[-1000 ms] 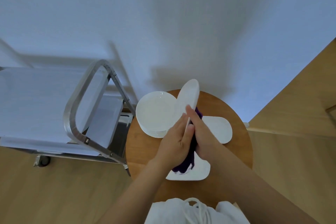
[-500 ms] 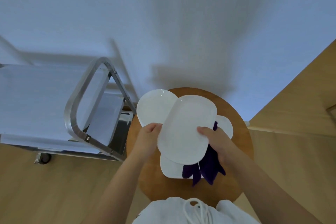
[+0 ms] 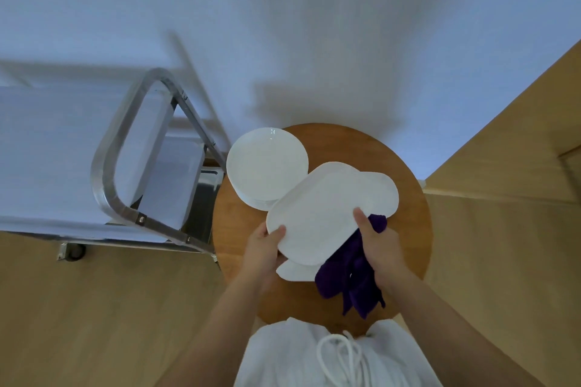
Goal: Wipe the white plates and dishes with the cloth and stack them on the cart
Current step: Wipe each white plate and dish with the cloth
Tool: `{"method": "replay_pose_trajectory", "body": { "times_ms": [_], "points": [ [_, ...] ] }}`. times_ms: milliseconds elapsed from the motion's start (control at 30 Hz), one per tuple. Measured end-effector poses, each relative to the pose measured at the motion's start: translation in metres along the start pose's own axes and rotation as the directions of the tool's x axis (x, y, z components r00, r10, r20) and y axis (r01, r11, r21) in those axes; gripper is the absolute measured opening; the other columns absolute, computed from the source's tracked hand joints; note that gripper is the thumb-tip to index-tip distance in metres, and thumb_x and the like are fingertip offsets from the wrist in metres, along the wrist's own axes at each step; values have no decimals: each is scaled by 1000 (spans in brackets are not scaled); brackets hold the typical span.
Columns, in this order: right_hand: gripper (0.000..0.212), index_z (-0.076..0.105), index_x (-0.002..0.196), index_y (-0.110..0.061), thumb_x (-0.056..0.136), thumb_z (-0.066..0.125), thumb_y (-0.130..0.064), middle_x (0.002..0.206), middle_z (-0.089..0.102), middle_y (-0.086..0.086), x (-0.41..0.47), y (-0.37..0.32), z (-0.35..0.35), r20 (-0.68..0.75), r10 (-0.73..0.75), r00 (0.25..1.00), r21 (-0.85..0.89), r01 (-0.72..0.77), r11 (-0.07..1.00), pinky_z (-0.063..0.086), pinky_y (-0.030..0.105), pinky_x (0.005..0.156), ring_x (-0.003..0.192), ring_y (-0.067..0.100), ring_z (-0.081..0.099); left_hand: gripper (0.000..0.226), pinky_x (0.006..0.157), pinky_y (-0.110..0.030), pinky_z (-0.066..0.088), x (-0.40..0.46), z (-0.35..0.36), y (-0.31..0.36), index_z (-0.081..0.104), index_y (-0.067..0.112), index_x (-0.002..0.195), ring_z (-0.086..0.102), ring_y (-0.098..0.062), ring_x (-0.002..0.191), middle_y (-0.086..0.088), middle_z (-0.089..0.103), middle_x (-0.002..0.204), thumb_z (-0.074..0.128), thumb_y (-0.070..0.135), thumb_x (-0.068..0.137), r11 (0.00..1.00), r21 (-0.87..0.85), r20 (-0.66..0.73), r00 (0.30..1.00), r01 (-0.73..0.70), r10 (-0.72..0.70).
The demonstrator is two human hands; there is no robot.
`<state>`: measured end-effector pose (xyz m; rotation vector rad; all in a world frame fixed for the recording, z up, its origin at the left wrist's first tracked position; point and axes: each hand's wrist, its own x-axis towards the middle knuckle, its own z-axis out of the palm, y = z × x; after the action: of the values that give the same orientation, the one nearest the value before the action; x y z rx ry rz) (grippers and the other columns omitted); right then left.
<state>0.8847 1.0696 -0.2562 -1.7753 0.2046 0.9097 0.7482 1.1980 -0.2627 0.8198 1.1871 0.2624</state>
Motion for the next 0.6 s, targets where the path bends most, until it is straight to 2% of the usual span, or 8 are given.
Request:
{"method": "replay_pose_trajectory", "body": {
  "times_ms": [100, 200, 300, 400, 467, 600],
  "points": [
    [33, 57, 96, -21, 84, 62, -51, 85, 66, 5, 11, 4, -14, -95, 18, 995, 12, -17, 1000, 55, 38, 73, 80, 24, 65, 20, 66, -29, 59, 15, -15, -4, 57, 20, 117, 63, -22, 100, 1, 66, 109, 54, 20, 97, 995, 93, -41, 999, 30, -26],
    [26, 57, 101, -23, 87, 61, -44, 86, 66, 2, 22, 5, -29, -161, -15, 987, 34, 20, 999, 53, 34, 70, 79, 20, 64, 22, 87, -42, 54, 32, -31, -10, 55, 18, 119, 61, -26, 106, -4, 63, 115, 53, 21, 98, 969, 241, -70, 997, 57, -41],
    [18, 58, 95, -26, 86, 61, -42, 84, 66, 0, 30, 5, -39, -198, -13, 980, 53, 24, 998, 52, 35, 71, 78, 19, 65, 22, 96, -48, 48, 48, -39, -18, 53, 20, 120, 56, -28, 112, -6, 59, 119, 52, 21, 98, 931, 355, -41, 996, 84, -74],
    [11, 58, 87, -29, 86, 63, -39, 80, 65, -2, 37, 8, -45, -236, -9, 972, 48, 21, 999, 52, 33, 68, 76, 18, 64, 25, 94, -45, 49, 64, -40, -27, 54, 21, 122, 56, -27, 111, -3, 59, 117, 52, 24, 98, 870, 479, -33, 992, 120, -118],
    [10, 57, 84, -29, 85, 63, -38, 80, 65, -2, 40, 10, -47, -248, -3, 969, 44, 15, 999, 54, 37, 73, 78, 20, 65, 27, 90, -42, 50, 73, -38, -34, 54, 21, 125, 56, -24, 108, 1, 59, 111, 52, 25, 98, 840, 525, -13, 987, 141, -158],
    [7, 57, 86, -30, 85, 63, -33, 83, 65, -2, 46, 12, -51, -245, 6, 970, 40, 4, 999, 54, 37, 74, 79, 19, 65, 25, 80, -36, 50, 90, -32, -47, 58, 21, 123, 58, -19, 94, 5, 61, 100, 53, 23, 98, 791, 591, -10, 982, 157, -187]
  ]
}}
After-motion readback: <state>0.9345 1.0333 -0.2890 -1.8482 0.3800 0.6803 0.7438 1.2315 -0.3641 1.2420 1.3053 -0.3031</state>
